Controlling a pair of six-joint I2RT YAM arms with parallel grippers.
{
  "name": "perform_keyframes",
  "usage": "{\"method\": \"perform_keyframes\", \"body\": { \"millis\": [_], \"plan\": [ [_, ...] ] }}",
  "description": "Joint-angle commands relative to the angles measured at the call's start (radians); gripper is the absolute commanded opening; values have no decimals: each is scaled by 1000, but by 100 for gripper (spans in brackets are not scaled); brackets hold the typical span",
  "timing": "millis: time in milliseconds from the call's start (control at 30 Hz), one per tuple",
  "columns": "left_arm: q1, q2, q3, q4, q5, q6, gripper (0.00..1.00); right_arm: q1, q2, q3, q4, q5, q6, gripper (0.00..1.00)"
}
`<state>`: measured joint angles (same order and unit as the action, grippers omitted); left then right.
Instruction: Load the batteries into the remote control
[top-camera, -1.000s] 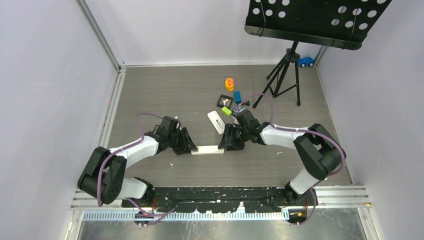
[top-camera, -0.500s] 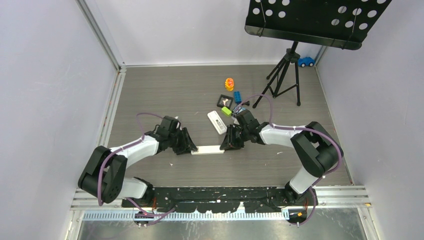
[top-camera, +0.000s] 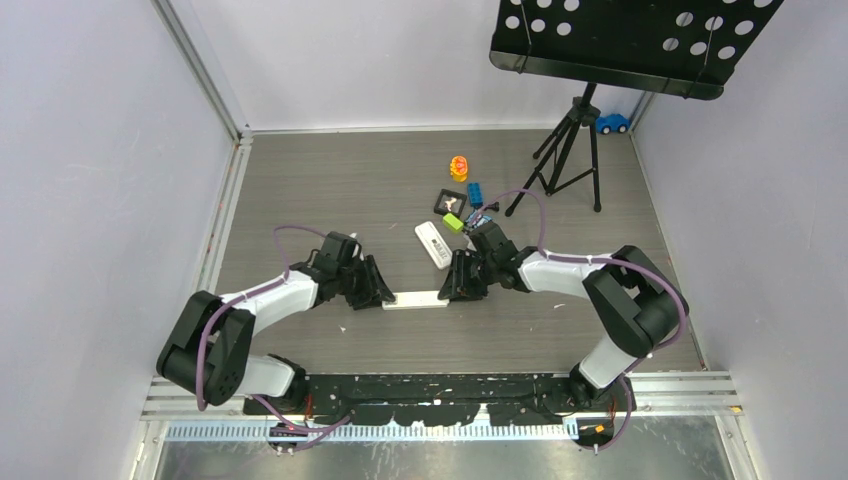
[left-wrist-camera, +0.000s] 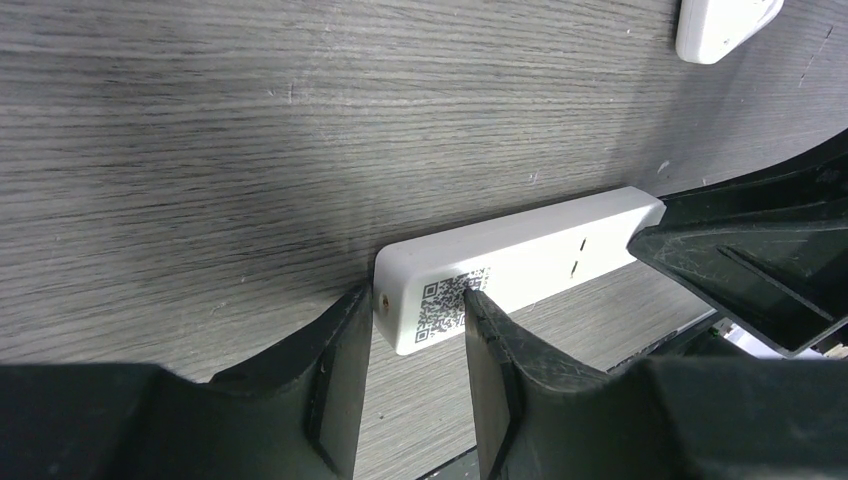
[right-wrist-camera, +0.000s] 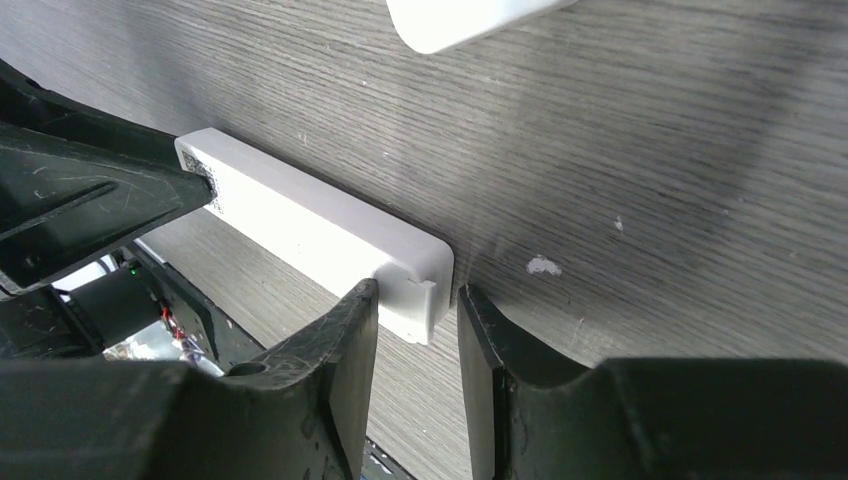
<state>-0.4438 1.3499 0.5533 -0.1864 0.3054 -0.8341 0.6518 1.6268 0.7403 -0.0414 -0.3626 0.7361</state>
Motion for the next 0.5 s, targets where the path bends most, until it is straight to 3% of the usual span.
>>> {"method": "perform_keyframes", "body": {
  "millis": [0, 467],
  "plan": [
    [-3, 13, 22, 6, 2, 9, 40, 33, -26, 15, -95, 129, -38, 40],
    [-3, 14, 7, 26, 32, 19, 39, 200, 33, 120, -257, 430, 24, 36]
  ]
}}
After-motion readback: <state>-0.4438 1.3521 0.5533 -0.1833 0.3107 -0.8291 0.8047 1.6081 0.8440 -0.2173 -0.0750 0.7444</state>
